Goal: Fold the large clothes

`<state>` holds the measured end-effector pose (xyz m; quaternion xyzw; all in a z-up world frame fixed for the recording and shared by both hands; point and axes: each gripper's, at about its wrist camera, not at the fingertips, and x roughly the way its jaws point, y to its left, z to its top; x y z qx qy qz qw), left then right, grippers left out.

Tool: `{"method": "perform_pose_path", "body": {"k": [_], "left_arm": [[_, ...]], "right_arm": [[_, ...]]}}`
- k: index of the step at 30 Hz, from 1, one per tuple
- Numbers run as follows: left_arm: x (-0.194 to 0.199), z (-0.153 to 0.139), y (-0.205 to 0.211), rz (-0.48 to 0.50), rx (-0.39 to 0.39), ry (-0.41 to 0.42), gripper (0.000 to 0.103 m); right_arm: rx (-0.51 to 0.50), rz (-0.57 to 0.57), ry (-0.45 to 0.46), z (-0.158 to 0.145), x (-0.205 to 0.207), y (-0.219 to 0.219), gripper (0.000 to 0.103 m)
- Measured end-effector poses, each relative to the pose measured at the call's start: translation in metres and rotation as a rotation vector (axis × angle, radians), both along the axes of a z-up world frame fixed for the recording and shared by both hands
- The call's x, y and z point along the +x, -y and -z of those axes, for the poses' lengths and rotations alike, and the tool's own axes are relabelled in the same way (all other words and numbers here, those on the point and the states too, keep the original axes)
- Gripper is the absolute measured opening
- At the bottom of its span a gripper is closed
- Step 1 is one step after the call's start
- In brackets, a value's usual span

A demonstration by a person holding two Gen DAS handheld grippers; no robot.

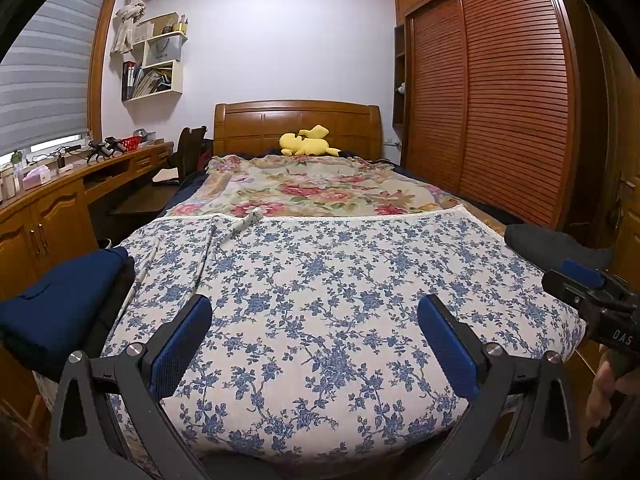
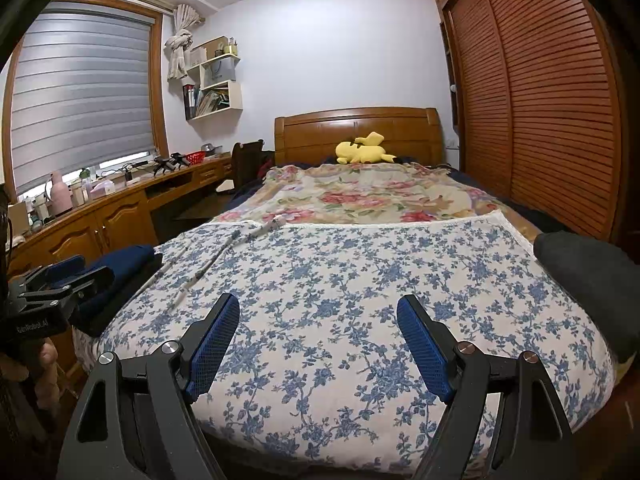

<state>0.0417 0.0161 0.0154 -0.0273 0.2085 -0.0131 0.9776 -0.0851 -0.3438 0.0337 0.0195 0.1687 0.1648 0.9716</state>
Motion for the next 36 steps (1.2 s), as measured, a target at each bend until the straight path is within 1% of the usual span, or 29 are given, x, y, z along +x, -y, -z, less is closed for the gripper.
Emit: {"method": "perform_pose_path", "body": {"k": [36], "left_arm": [[-0.0015, -0.0007, 0.0034, 0.005, 0.009, -0.004, 0.103]], "right_arm": [[0.008, 0.008, -0.002, 0.0015, 0.0006, 0.0061, 0.082]]}}
